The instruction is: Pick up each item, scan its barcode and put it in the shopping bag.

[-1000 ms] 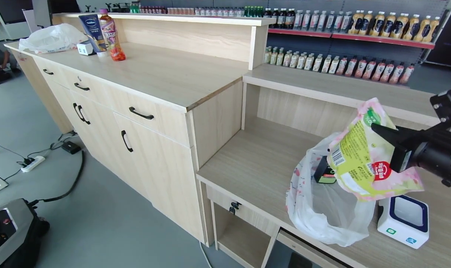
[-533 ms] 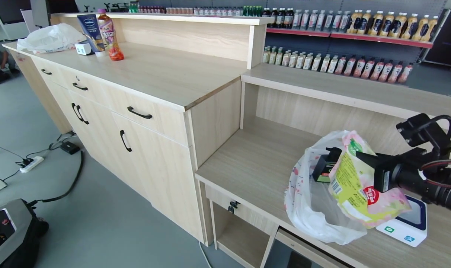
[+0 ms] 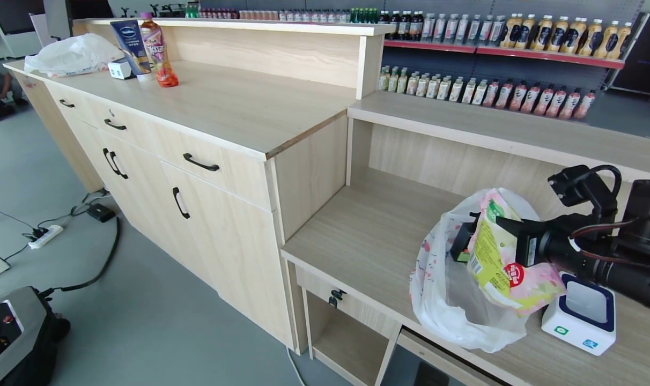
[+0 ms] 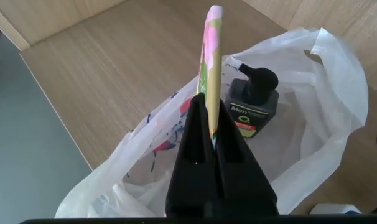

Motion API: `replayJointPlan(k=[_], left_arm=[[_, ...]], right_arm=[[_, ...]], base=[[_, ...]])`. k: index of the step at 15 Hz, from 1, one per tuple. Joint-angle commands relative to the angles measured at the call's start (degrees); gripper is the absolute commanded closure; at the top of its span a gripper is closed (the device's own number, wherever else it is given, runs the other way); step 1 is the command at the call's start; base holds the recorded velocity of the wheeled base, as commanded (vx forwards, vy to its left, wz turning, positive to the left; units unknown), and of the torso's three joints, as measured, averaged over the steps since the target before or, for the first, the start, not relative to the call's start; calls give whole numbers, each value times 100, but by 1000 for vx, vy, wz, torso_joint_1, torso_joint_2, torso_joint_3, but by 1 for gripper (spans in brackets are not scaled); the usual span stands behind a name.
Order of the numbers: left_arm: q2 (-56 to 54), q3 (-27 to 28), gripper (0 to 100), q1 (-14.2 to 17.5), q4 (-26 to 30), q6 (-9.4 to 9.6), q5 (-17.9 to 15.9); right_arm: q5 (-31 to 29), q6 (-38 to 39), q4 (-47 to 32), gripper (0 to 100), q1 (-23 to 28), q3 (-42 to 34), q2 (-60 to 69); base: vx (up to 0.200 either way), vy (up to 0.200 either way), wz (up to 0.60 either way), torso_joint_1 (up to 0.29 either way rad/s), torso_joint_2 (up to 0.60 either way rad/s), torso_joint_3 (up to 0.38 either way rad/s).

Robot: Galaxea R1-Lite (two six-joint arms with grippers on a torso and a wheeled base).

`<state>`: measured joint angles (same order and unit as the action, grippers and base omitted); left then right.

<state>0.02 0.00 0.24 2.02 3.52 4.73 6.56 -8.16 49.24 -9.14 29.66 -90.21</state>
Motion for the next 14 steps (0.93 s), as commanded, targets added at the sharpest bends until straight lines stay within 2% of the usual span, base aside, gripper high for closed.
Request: replayJointPlan(k=[1,3,14], left_arm=[[-2,0,0,2,0,-1,2],[-2,0,0,2,0,-1,2],[-2,0,0,2,0,-1,2]], right_arm=[[3,51,156,100,-61,110,-401],[3,51,411,100,-70,110,-691],[12,86,684,100,-26,189,-1535]], base=[[0,0,0,0,0,0],[0,0,0,0,0,0],[0,0,0,0,0,0]])
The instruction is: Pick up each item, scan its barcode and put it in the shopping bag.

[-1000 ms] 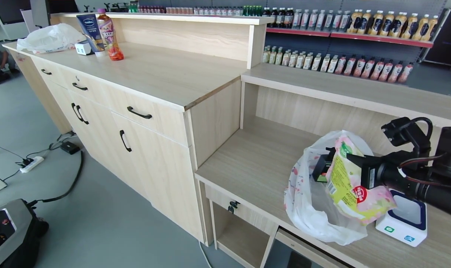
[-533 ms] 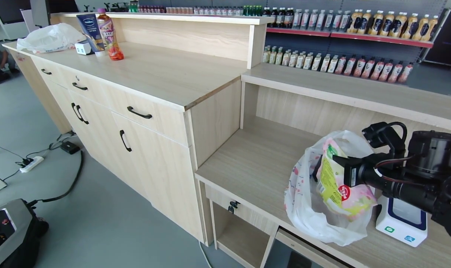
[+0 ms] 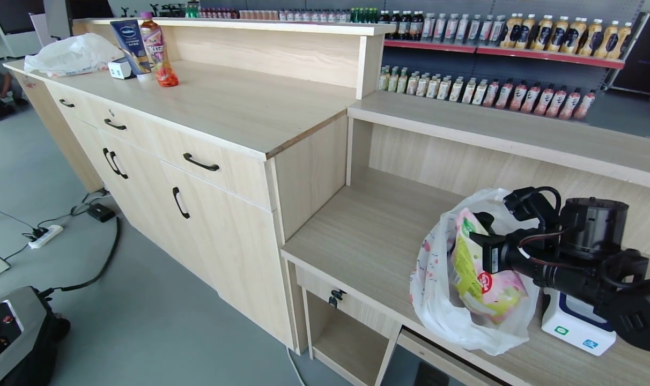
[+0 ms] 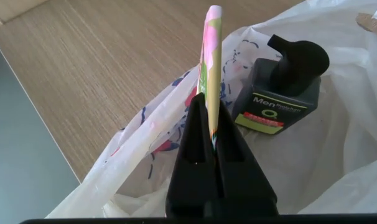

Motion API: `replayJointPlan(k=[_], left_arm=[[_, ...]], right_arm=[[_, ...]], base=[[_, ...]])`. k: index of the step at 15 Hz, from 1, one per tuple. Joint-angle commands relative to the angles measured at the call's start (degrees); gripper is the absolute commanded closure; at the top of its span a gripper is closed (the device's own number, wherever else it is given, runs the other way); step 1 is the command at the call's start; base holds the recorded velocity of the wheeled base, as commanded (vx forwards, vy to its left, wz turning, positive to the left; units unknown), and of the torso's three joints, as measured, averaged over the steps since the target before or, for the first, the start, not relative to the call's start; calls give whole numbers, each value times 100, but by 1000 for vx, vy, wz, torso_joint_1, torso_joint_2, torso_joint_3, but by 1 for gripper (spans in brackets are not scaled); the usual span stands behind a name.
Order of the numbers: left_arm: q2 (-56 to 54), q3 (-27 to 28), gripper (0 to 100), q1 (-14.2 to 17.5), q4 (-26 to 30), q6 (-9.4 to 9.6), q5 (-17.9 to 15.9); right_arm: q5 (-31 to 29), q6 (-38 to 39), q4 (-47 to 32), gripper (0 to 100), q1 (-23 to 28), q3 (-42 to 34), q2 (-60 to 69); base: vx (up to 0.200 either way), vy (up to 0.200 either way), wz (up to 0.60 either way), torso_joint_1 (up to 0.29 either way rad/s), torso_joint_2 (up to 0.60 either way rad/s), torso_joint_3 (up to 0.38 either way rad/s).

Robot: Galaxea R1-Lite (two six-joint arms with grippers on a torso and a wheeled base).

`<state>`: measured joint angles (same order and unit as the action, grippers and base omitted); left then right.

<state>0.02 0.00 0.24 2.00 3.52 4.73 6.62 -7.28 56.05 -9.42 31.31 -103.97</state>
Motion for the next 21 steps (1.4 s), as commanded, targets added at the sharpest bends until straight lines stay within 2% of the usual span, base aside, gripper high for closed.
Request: replayJointPlan(k=[1,6,7,12,15,17,21], left_arm=[[-2,0,0,2,2,-1,2],[-2,0,0,2,2,-1,2],[-2,0,0,2,2,-1,2],[-2,0,0,2,2,-1,2],[-2,0,0,2,2,-1,2],[-2,0,0,2,2,-1,2],[-2,0,0,2,2,-1,2]], right_arm=[[6,-2,11,100,2,34,-193],[191,-2,152,100,72,34,-317],[270,16,152,0,125,34,-317],[498,16,73,0,204,95,88],[674,-90,-393,0,178,227,888],[683,-468,-1061,0,195,455,1819],[621,-1680,-1228,0,644,719,2452]], base=[[0,0,0,0,0,0],[0,0,0,0,0,0],[0,0,0,0,0,0],[0,0,0,0,0,0],[0,0,0,0,0,0],[0,0,0,0,0,0],[0,0,0,0,0,0]])
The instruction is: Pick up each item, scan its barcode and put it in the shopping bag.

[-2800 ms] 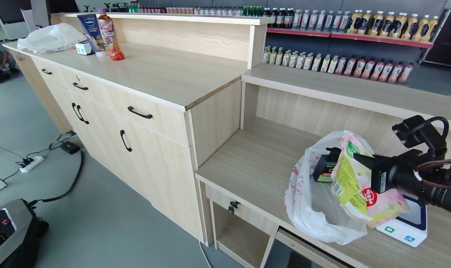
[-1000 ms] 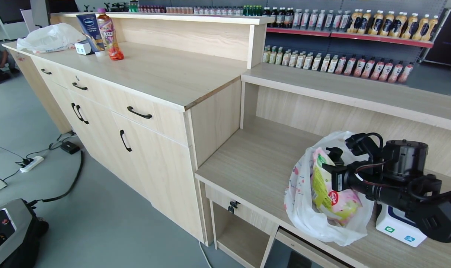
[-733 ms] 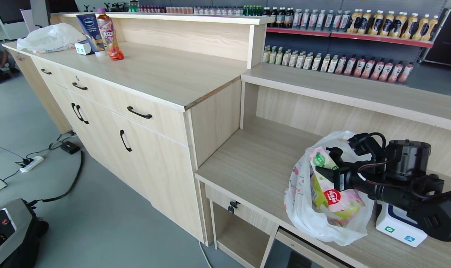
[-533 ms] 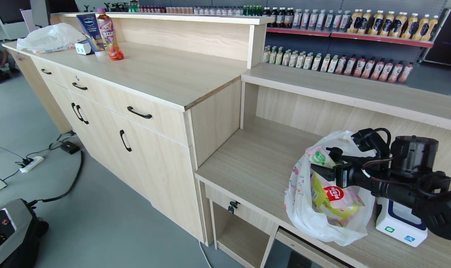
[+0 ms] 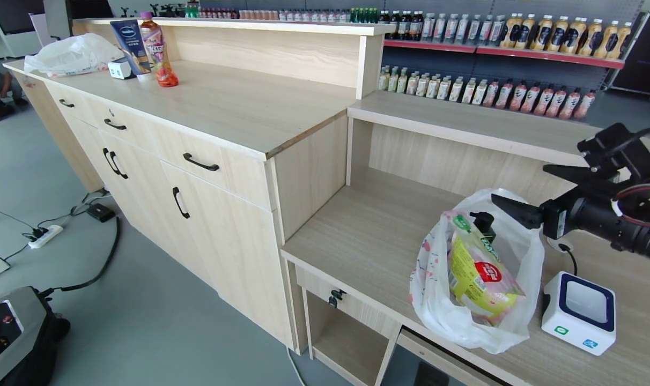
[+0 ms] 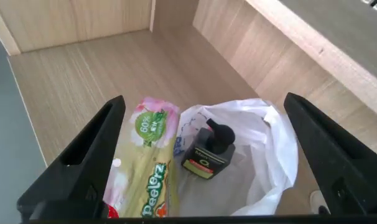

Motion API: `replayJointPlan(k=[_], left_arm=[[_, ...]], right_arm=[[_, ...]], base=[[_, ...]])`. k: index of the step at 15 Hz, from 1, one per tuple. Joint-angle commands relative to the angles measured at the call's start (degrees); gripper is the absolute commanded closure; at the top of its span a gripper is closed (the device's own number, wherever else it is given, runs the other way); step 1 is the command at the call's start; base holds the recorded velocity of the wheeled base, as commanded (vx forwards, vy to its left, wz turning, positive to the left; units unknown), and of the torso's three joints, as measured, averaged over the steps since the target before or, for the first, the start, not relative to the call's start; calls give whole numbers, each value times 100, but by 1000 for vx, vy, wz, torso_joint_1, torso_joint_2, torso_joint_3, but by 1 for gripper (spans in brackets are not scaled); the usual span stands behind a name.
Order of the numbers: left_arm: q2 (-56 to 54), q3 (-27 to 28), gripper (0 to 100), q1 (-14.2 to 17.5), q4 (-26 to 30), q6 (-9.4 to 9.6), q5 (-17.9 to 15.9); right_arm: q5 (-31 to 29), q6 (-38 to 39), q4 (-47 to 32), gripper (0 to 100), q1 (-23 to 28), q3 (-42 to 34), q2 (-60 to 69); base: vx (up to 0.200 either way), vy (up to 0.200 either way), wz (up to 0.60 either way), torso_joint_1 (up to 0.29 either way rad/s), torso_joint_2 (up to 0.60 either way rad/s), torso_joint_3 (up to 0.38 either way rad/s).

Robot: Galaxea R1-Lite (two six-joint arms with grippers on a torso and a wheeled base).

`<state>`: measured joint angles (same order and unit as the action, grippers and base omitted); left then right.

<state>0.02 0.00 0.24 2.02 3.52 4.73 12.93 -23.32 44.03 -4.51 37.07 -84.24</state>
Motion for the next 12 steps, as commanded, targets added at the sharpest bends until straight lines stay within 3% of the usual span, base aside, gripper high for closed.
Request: replayJointPlan(k=[1,3,5,7,12], left_arm=[[-2,0,0,2,0,-1,2],[-2,0,0,2,0,-1,2],[-2,0,0,2,0,-1,2],[-2,0,0,2,0,-1,2],[-2,0,0,2,0,-1,2]], right_arm=[[-54,-155,-88,0,179,239,522],[-546,-322,-483,0,196,854,601],[-1478,-305,-1828,0,196,2208,628],[-1961,73,-2821,0,214,2937,672],[-2559,1075,-4482,0,996,2515,1384]], base=[[0,0,-600,7,2,2],[0,0,-600,-7,2,2],[0,0,-600,10,0,2],[0,0,-600,0,2,2],[0,0,-600,1,1,2]])
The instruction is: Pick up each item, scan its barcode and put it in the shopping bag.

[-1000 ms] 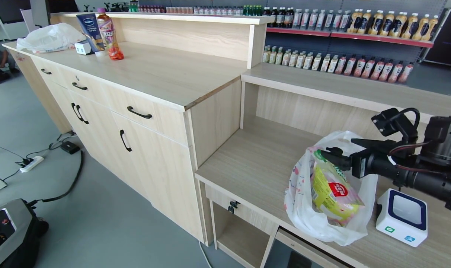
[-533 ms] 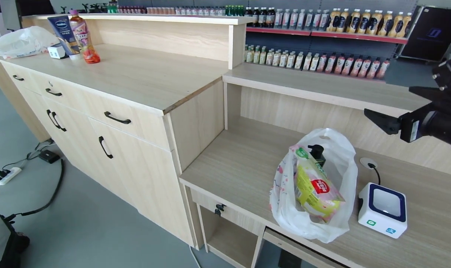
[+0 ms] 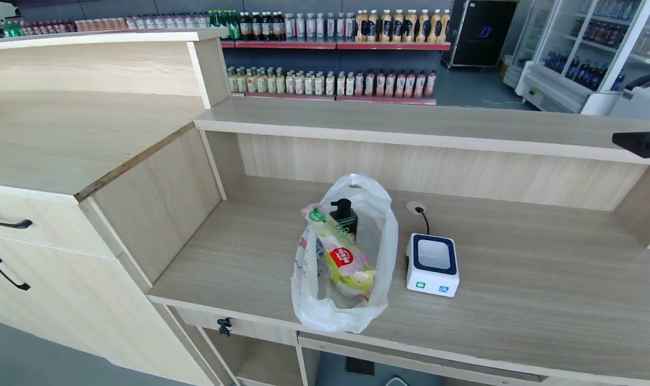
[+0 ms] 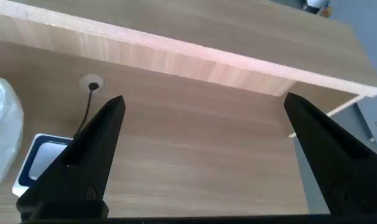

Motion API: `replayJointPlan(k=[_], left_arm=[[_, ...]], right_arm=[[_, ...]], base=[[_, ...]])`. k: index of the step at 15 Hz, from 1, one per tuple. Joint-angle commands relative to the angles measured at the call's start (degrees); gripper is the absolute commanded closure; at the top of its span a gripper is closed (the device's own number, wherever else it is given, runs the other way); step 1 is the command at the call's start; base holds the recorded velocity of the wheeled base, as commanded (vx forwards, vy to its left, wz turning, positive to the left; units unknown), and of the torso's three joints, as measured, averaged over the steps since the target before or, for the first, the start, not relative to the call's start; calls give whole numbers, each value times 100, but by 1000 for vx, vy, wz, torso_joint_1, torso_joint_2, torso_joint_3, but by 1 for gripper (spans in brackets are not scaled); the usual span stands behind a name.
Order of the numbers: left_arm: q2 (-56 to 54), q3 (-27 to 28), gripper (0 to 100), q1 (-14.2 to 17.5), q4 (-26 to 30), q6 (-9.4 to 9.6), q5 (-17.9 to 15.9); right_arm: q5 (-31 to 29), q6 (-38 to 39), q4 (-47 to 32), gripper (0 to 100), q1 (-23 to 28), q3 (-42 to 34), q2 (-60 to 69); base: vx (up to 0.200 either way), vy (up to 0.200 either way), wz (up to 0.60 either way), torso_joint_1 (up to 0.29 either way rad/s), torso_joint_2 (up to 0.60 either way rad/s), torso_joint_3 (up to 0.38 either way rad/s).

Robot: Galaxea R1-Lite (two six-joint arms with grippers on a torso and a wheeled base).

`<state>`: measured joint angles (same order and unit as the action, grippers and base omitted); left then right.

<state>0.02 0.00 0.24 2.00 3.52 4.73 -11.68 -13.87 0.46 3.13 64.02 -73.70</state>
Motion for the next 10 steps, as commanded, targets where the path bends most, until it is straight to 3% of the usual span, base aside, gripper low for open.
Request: replayJointPlan(k=[1,4,6,10], left_arm=[[-2,0,0,2,2,-1,2],[-2,0,0,2,2,-1,2],[-2,0,0,2,2,-1,2],[-2,0,0,2,2,-1,2]], right_arm=[[-168,280,-161,0,328,-452,541],[-203,412,6,0,856,-2131,1499],[-168,447,68,0,873,-3282,2334],[201,886,692,0,258,-5902,4373]], base=[[0,0,-600,-2,2,-2],[0,0,0,0,0,0],[0,0,0,0,0,0],[0,0,0,0,0,0]])
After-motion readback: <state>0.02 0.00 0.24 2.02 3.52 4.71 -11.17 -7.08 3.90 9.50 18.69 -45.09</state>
